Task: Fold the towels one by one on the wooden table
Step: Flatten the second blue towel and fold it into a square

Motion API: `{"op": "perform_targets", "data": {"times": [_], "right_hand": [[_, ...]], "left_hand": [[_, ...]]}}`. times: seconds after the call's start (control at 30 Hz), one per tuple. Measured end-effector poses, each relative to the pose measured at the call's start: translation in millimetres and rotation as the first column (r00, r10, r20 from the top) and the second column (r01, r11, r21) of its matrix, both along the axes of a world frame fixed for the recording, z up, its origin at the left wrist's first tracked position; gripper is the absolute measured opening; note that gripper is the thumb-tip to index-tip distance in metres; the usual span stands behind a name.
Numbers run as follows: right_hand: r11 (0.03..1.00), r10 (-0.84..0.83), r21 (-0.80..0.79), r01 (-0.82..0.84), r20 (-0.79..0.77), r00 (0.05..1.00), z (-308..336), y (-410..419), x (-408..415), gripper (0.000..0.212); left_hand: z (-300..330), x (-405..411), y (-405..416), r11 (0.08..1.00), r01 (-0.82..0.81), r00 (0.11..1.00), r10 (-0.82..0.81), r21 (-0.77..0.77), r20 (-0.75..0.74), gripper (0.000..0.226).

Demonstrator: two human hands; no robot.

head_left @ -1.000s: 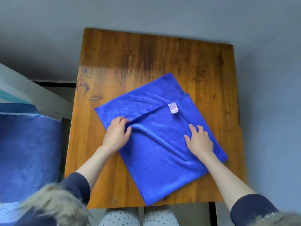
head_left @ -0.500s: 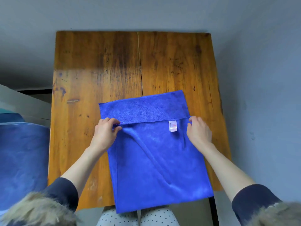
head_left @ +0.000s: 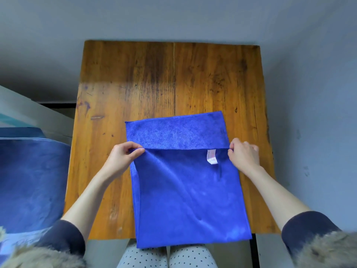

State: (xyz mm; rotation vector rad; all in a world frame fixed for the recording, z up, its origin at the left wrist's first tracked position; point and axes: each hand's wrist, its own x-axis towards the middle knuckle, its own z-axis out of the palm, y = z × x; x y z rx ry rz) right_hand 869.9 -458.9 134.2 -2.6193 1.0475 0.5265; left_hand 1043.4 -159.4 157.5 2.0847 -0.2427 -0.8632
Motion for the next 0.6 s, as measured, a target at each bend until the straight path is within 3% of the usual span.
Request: {"op": "perform_targets", "data": {"times": [0.1, 0.2, 0.3, 0.37, 0.43, 0.53, 0.6], "right_hand": [[0.988, -0.115, 0.105, 0.116, -0.015, 0.993, 10, -3, -11, 0.007], [0.914, -0.350, 0.245, 0.323, 0.074, 0.934, 20, -8, -20, 0.008], [0.748, -0.600, 0.448, 0.489, 0.144, 0.787, 30, -13, -20, 0.024], [0.593, -0.723, 0.641, 0.487, 0.158, 0.673, 41, -13, -14, 0.021], [0.510, -0.777, 0.755, 0.413, 0.198, 0.598, 52, -11, -7, 0.014], [0.538, -0.778, 0.770, 0.342, 0.297, 0.554, 59, -16, 7, 0.014], [0.590, -0.745, 0.735, 0.334, 0.335, 0.577, 59, -19, 22, 0.012]], "left_hand": [[10, -1, 3, 0.999, 0.021, 0.997, -0.023, -0.031, -0.072, 0.010], [21, 1, 9, 0.997, 0.022, 0.991, -0.031, -0.071, -0.132, 0.011], [31, 3, 15, 0.985, -0.024, 0.964, -0.023, -0.170, -0.266, 0.012], [38, 6, 18, 0.966, -0.065, 0.940, -0.025, -0.250, -0.341, 0.014], [45, 10, 21, 0.939, -0.133, 0.914, -0.007, -0.317, -0.405, 0.014], [45, 22, 22, 0.920, -0.189, 0.916, 0.040, -0.342, -0.398, 0.014], [37, 30, 19, 0.951, -0.172, 0.960, 0.104, -0.257, -0.259, 0.012]]}}
